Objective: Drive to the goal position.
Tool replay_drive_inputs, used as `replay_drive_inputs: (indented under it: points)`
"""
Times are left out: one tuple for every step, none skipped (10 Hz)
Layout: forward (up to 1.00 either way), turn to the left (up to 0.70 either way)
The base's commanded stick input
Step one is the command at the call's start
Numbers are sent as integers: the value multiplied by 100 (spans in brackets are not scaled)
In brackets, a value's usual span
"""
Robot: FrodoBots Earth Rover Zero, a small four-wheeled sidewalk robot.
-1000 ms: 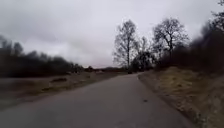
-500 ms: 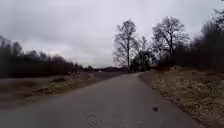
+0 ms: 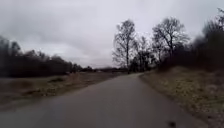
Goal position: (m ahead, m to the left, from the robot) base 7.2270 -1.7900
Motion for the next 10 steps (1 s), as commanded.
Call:
replay_drive_inputs:
  points:
    - [100,0]
    - [100,-3]
    - [100,-20]
    - [100,-34]
    - [100,-38]
    - [100,-39]
    - [100,-31]
    - [100,4]
    - [100,0]
    - [100,0]
